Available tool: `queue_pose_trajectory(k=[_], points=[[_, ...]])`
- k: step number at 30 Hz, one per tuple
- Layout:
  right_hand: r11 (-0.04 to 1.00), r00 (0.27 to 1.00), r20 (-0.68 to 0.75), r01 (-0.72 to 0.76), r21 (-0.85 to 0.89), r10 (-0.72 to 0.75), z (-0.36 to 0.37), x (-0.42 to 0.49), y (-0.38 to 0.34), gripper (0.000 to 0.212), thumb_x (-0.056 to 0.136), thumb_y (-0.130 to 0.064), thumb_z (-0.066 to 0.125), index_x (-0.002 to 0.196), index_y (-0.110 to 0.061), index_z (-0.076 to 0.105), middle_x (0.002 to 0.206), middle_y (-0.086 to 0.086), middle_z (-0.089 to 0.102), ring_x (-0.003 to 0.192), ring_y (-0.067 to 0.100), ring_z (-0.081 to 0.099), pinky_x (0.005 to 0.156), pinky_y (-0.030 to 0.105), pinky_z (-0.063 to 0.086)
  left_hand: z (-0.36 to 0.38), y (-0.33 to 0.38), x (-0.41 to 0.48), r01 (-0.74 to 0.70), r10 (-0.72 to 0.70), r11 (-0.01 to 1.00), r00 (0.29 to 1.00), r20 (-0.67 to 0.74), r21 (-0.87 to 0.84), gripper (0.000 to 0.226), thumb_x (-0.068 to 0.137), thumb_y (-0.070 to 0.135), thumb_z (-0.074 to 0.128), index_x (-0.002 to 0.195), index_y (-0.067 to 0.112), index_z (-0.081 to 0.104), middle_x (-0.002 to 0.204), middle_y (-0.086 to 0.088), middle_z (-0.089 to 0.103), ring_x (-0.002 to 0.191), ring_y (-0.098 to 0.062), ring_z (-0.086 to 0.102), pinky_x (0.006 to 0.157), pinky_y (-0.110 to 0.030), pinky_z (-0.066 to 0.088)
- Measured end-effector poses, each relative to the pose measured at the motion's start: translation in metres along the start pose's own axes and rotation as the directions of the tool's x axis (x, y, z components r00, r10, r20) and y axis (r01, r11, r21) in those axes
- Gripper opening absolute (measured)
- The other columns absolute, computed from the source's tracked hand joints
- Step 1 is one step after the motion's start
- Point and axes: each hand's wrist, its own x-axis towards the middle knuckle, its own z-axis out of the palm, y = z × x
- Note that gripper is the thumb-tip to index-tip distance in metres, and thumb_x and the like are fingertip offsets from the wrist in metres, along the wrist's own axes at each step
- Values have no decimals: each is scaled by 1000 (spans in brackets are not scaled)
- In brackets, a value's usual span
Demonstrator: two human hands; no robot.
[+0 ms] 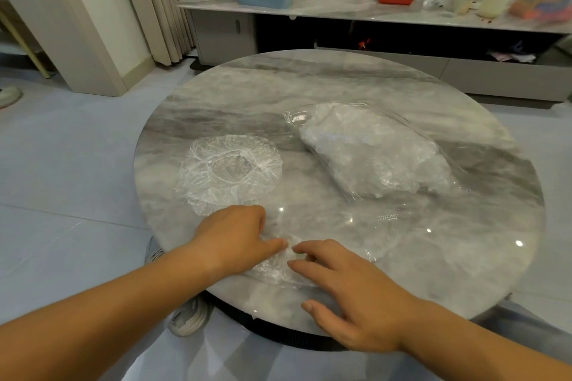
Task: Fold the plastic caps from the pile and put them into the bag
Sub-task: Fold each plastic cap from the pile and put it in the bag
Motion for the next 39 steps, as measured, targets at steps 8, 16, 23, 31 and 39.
queue_pose_trajectory(k=[8,16,23,31,39], points=[[984,996,72,-41,-175,54,1,5,-6,50,105,-54,28,136,-29,58,146,-12,48,132,10,38,115,28,22,2,5,3,22,-22,992,1000,2,-128,45,91,58,59,68,21,49,64,6,51,60,-11,48,59,-30,40],[974,996,44,-70,-217,82,-2,14,2,53,105,-55,23,131,-28,61,142,-11,52,133,11,42,118,36,22,-3,-11,9,123,-122,904,992,30,-409,42,88,53,67,82,12,61,65,5,58,61,-11,54,60,-27,43],[988,997,80,12,-152,1,0,5,-4,43,102,-50,43,133,-24,59,143,-4,50,130,15,47,113,33,33,-2,-18,7,196,-109,842,974,197,-502,40,88,51,69,76,15,58,58,3,50,48,-9,47,46,-23,42],[992,997,57,65,-107,-59,5,1,-4,36,101,-44,50,125,-22,65,128,-3,58,121,17,52,109,35,38,-6,-19,4,248,-132,777,963,237,-578,43,88,53,69,74,14,58,57,2,49,48,-11,45,51,-22,40],[981,996,-43,64,-181,-73,7,-2,-7,31,100,-43,49,114,-26,70,126,-12,61,121,15,51,115,34,29,-19,1,-14,415,-9,362,897,442,-835,51,94,50,60,99,-1,64,76,-12,61,59,-23,63,52,-32,53]])
